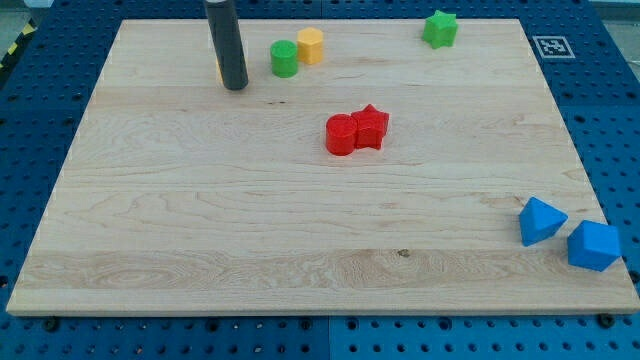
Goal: Move the yellow heart towards the top right
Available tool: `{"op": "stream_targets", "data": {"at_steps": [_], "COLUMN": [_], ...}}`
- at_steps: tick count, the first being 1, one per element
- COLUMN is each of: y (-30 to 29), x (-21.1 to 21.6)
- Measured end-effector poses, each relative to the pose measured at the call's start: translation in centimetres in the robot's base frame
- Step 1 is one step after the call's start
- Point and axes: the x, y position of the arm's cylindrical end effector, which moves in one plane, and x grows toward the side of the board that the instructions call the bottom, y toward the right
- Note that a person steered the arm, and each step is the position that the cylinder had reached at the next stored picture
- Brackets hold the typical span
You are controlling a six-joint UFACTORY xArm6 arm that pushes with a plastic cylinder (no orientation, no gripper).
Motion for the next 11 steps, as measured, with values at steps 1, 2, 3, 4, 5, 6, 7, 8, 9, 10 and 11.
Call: {"op": "stream_targets", "data": {"at_steps": [1,2,3,4,5,6,7,8,9,10,11], "y": [0.5,0.7,0.7,0.7,0.5,-0.6,-2.8,-5.7,-8.3,-10.1,-9.8], "x": [-0.8,-1.2,-2.1,-4.2,-5.3,-5.6,-5.6,-6.0,-7.6,-8.3,-7.0]}}
